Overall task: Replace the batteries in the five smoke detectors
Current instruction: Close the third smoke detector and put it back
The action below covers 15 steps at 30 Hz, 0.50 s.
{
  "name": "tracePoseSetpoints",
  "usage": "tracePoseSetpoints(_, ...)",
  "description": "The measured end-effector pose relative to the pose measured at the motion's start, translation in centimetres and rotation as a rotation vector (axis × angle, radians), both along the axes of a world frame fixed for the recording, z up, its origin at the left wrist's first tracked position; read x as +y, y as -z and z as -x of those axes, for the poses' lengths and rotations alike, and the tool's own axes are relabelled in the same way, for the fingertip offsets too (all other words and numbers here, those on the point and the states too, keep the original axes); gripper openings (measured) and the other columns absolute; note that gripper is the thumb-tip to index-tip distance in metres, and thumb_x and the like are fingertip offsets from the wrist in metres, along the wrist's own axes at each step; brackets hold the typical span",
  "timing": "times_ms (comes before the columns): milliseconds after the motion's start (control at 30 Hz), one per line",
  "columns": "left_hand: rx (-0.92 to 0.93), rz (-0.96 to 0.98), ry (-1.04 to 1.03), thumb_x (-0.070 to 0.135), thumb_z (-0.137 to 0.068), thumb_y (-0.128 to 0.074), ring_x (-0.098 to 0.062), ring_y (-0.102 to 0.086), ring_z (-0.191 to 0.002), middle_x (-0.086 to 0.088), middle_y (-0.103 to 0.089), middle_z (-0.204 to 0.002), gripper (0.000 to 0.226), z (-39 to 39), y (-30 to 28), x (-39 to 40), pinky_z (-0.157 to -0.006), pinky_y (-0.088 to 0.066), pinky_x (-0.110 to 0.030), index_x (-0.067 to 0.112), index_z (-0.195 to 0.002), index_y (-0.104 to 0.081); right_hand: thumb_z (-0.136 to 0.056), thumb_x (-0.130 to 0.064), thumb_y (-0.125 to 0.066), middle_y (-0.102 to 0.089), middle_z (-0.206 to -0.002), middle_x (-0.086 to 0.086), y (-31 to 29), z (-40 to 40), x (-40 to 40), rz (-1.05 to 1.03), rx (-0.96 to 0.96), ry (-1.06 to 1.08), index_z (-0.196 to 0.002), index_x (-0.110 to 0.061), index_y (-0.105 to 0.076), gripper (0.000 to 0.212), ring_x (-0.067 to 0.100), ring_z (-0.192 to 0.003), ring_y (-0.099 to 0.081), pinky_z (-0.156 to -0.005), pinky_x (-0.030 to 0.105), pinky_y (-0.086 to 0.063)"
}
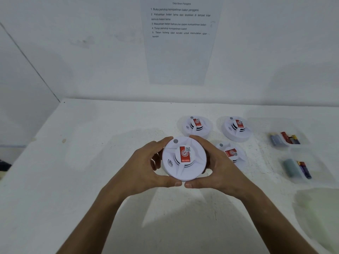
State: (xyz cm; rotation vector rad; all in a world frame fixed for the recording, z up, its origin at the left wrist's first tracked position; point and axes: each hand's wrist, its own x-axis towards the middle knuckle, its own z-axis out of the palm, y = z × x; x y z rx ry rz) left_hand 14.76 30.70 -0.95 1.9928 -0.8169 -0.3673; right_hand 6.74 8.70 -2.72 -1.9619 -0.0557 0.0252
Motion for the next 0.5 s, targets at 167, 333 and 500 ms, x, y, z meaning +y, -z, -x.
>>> tracePoseSetpoints(167,-0.008,0.01,0.003,0.05,-0.056,-0.085,-0.014,-0.056,-0.086,0.018,-0.06,-0.108,0.09,-0.5,0.1,0.0,-0.068,-0.052,-0.019,0.049,-0.134,-0.042,-0.063,-0.02,-0.094,-0.057,-0.134,-0.023,-0.1,-0.4,0.0,0.012,-0.009,0.003,-0.146,-0.033,-0.037,0.101,0.009,-0.123,-0.056,-0.094,0.042,-0.056)
tracePoseSetpoints(333,-0.03,0.02,0.004,0.053,-0.054,-0.084,-0.013,-0.056,-0.085,0.021,-0.06,-0.106,0.088,-1.0,0.0,0.0,-0.067,-0.052,-0.019,0.053,-0.131,-0.042,-0.062,-0.019,-0.094,-0.057,-0.134,-0.023,-0.3,-0.9,0.0,0.008,-0.021,0.011,-0.146,-0.032,-0.037,0.102,0.006,-0.123,-0.056,-0.095,0.034,-0.057)
tracePoseSetpoints(500,-0.031,0.025,0.004,0.057,-0.051,-0.082,-0.013,-0.056,-0.081,0.021,-0.06,-0.108,0.089,-2.1,-0.4,0.1,-0.067,-0.054,-0.024,0.055,-0.131,-0.042,-0.06,-0.019,-0.095,-0.058,-0.136,-0.012,-0.6,-2.2,-0.1,-0.003,-0.012,0.009,-0.145,-0.034,-0.04,0.103,0.012,-0.121,-0.057,-0.088,0.03,-0.059)
